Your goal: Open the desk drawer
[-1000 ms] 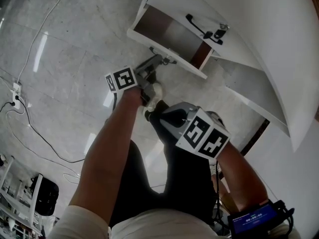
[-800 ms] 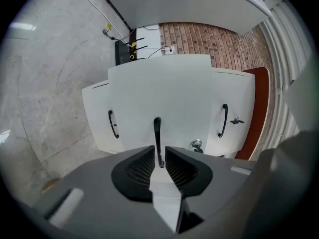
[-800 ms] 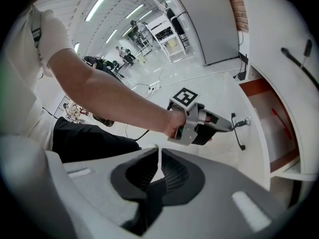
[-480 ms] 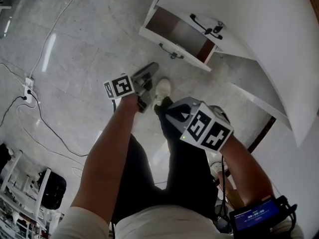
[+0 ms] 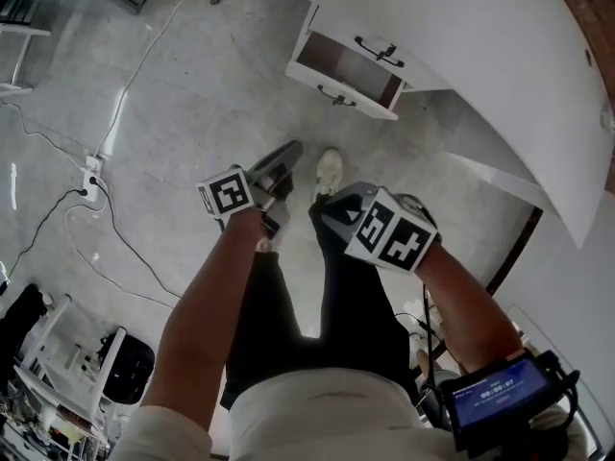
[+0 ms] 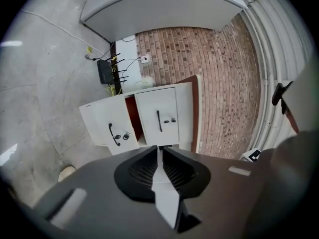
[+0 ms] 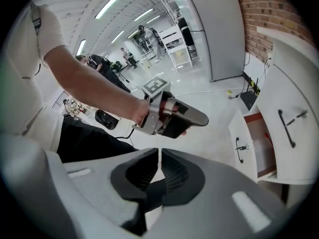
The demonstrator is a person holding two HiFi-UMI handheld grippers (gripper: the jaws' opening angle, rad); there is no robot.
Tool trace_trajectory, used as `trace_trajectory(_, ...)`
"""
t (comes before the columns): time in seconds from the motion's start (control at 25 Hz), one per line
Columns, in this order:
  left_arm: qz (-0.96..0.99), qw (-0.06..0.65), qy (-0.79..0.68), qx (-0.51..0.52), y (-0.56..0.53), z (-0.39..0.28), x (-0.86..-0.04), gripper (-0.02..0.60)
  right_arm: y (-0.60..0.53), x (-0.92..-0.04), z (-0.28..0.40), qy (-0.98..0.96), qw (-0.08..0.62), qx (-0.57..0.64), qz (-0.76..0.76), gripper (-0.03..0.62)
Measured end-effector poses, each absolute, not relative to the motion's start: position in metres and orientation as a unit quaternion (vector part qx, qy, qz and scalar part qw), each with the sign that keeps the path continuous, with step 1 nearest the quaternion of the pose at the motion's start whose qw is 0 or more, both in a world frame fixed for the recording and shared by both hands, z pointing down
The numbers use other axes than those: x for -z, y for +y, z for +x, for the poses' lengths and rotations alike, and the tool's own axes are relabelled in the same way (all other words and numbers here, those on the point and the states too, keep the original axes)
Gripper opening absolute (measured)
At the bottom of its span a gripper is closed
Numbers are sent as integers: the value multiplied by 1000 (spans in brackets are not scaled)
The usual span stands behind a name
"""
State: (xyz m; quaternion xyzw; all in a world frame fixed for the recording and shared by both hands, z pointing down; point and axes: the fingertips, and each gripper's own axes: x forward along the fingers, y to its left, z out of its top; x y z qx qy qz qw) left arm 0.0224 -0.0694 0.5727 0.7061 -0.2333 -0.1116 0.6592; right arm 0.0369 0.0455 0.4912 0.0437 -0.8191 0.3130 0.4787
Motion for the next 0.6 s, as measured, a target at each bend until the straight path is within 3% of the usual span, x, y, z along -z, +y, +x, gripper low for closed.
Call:
trace_trajectory(0.2, 720, 649, -224, 99, -37, -2, -500, 6, 62, -446, 21, -826, 468, -307, 66, 20)
trace_trajectory(0.6, 784, 589, -192, 38, 15, -47, -363, 6, 96, -369, -9, -834, 458, -286, 112, 21)
